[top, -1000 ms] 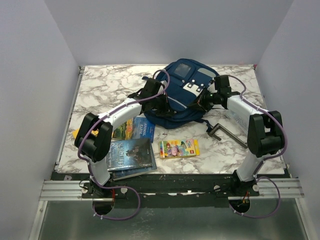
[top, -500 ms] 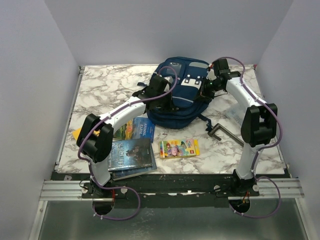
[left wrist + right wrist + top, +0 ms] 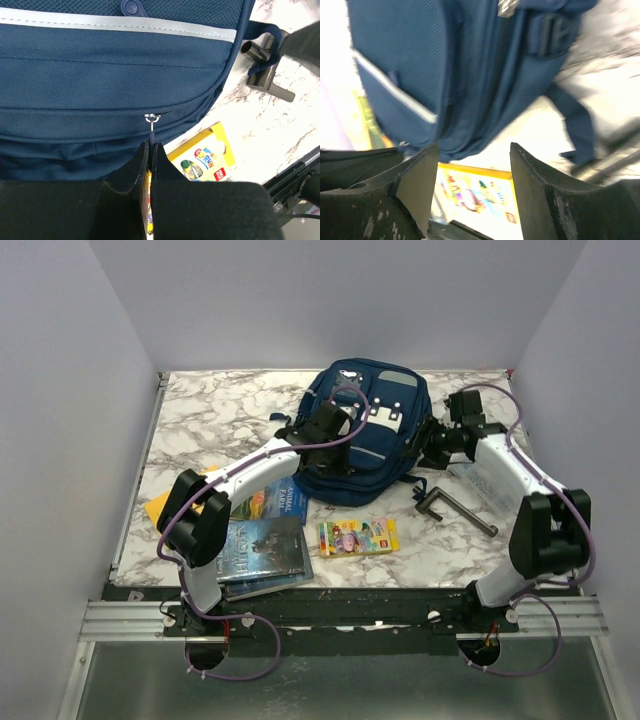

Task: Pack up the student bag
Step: Unzip the student bag at the center of the board.

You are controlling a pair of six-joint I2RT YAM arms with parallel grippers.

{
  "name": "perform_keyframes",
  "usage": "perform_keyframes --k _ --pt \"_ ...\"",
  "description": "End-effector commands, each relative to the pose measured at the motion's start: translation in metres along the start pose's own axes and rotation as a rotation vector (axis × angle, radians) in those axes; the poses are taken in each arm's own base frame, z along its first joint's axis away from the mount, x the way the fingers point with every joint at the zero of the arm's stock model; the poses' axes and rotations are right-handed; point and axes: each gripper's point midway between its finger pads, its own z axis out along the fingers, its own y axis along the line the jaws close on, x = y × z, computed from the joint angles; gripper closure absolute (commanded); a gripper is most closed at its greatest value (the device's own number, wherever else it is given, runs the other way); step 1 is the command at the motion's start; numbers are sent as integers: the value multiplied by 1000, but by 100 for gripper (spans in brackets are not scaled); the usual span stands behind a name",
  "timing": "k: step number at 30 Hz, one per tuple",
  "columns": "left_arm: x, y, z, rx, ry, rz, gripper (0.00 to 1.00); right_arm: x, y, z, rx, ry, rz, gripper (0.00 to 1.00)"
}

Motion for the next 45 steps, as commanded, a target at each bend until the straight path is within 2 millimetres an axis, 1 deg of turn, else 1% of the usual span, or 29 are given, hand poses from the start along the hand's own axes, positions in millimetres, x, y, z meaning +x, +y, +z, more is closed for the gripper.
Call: perform_keyframes --k 1,2,3,5,7,9,10,13,16,18,21,22,24,25,26,28,30,33,34,35,37,40,42,43,44,45 --pt "0 -19 -17 27 -14 61 100 13 57 -1 -325 -15 205 37" --pt "1 -19 -17 25 -17 64 100 21 63 -1 -365 0 248 38" --pt "1 -20 -17 27 -16 64 100 22 73 -2 -415 -9 262 38" --pt "3 -23 -17 35 -12 59 100 25 76 3 -423 -15 293 38" --pt "5 -26 -17 42 -10 58 100 27 73 13 -400 -4 326 39" --pt "6 -28 -17 42 -13 63 100 30 67 24 -371 24 377 44" --pt "6 -28 -17 42 -13 63 100 32 63 30 -355 39 401 45" --pt "4 -31 -21 51 -32 66 100 37 62 41 -364 83 451 52" --pt "3 -29 -22 42 -41 72 100 36 70 43 -413 109 458 61" --pt "3 -26 -20 27 -48 81 100 35 72 42 -421 109 452 62" --pt "1 -22 -19 9 -56 85 100 33 68 41 -401 82 434 70" --pt "1 -22 -20 9 -57 85 100 32 68 41 -396 75 424 75" --pt "0 -20 -20 -5 -63 85 100 31 67 42 -387 76 417 89" --pt "-1 -15 -19 -28 -68 84 100 32 66 42 -378 81 421 96" --pt "-2 -8 -19 -67 -77 78 100 31 66 43 -376 84 415 99" --pt "-7 12 -19 -156 -96 49 100 31 64 43 -376 92 404 100" --pt "-9 29 -17 -206 -88 10 100 28 65 39 -429 105 394 100" --pt "-13 54 -12 -253 -60 -36 100 27 74 23 -573 166 379 99" --pt "-13 63 -10 -269 -51 -49 100 24 75 16 -612 173 372 100" --pt "-15 71 -10 -280 -46 -62 100 20 75 11 -636 175 363 99" --pt "-17 80 -7 -278 -36 -93 100 12 70 6 -641 167 328 99" --pt "-19 85 -6 -249 -20 -129 100 -6 56 10 -572 156 256 99" --pt "-21 86 -7 -248 -26 -125 100 -12 47 17 -519 185 204 99" --pt "-21 80 -7 -217 -17 -121 100 -12 40 23 -470 210 182 99" --pt "-21 76 -7 -196 -11 -120 100 -19 35 27 -423 199 101 99" --pt "-21 70 -7 -162 -5 -120 100 -24 19 35 -315 197 69 99"
